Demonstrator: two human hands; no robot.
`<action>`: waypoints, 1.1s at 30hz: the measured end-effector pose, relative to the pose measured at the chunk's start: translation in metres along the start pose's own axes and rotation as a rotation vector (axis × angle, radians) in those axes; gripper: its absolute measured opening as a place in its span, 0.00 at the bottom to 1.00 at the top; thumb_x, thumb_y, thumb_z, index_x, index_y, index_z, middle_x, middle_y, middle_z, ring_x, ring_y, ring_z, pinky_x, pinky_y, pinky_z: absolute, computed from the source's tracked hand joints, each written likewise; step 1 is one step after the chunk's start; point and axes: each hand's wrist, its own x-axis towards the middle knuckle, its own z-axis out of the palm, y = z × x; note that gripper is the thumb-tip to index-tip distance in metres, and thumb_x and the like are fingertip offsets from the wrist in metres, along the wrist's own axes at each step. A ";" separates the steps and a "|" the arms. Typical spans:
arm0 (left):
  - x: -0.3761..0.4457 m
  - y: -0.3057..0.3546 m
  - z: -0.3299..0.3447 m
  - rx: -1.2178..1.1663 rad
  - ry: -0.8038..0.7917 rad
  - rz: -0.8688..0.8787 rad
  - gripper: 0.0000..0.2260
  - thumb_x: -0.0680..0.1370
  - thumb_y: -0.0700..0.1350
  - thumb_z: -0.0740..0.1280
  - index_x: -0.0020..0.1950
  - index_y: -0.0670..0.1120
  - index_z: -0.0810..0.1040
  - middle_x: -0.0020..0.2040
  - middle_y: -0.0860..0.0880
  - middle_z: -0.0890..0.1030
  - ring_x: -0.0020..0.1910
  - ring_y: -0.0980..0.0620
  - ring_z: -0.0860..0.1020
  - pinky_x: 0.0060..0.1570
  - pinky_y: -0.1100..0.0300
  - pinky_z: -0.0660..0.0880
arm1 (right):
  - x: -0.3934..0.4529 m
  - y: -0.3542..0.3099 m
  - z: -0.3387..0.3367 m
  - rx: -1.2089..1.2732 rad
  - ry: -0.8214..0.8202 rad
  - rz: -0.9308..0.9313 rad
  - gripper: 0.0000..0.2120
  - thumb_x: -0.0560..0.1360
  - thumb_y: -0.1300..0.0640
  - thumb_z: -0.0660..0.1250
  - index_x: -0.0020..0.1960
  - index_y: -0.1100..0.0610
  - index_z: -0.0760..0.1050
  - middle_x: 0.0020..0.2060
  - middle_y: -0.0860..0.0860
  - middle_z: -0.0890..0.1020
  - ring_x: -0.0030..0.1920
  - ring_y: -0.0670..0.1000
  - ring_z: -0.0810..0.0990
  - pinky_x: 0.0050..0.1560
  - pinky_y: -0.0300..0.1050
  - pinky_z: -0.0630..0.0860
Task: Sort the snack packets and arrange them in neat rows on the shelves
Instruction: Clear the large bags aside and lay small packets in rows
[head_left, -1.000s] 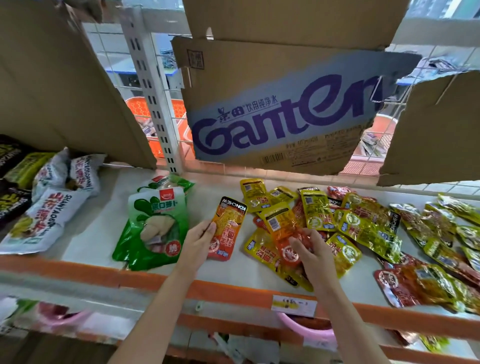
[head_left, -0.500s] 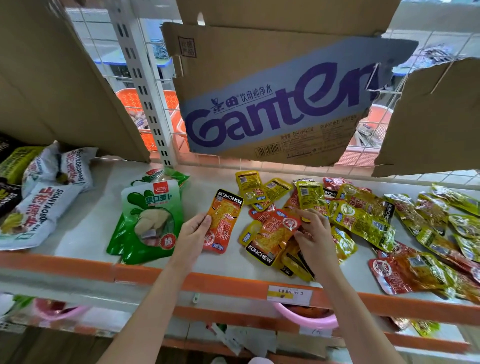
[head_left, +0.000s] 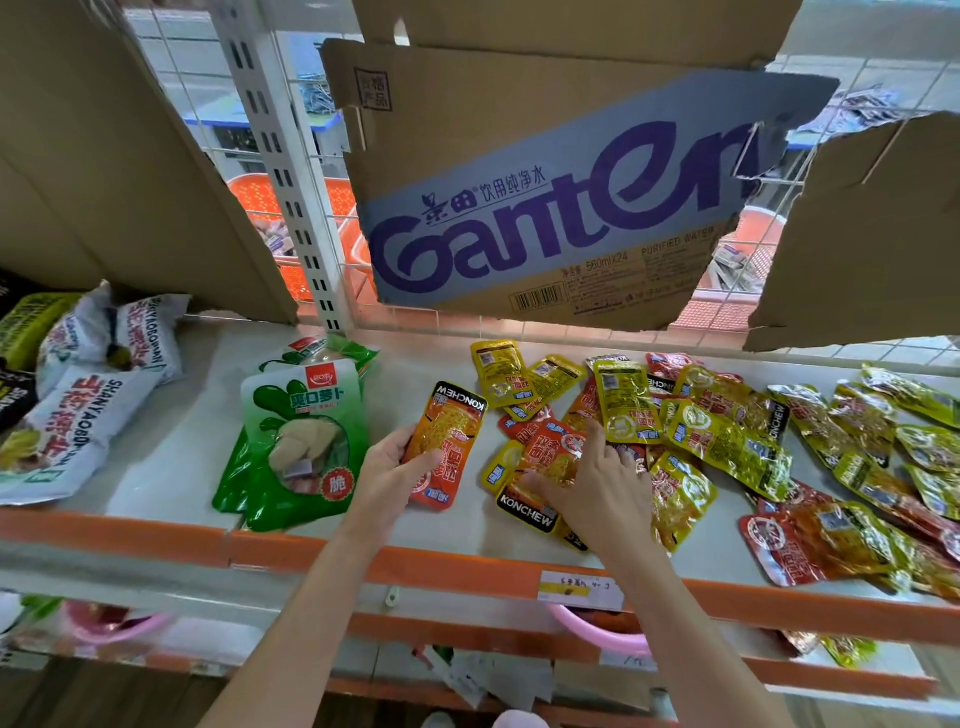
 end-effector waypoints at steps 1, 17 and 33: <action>0.000 0.000 0.000 -0.002 -0.004 -0.003 0.13 0.73 0.33 0.67 0.56 0.43 0.77 0.46 0.43 0.83 0.40 0.48 0.82 0.34 0.58 0.79 | 0.000 -0.001 0.002 0.043 -0.003 -0.005 0.47 0.68 0.30 0.61 0.75 0.56 0.48 0.65 0.54 0.72 0.67 0.57 0.66 0.63 0.52 0.63; -0.001 0.004 -0.002 0.069 -0.034 0.006 0.21 0.72 0.27 0.64 0.60 0.46 0.69 0.49 0.44 0.80 0.43 0.50 0.80 0.35 0.63 0.78 | -0.013 0.027 0.011 0.801 -0.013 -0.089 0.07 0.73 0.54 0.70 0.42 0.51 0.71 0.35 0.51 0.80 0.34 0.50 0.78 0.29 0.32 0.70; 0.027 0.092 -0.010 0.669 0.052 0.132 0.25 0.68 0.40 0.75 0.62 0.49 0.71 0.53 0.50 0.74 0.49 0.53 0.76 0.38 0.64 0.72 | -0.015 0.025 0.010 0.750 0.011 -0.121 0.07 0.73 0.51 0.69 0.43 0.45 0.70 0.38 0.46 0.81 0.37 0.48 0.79 0.38 0.45 0.76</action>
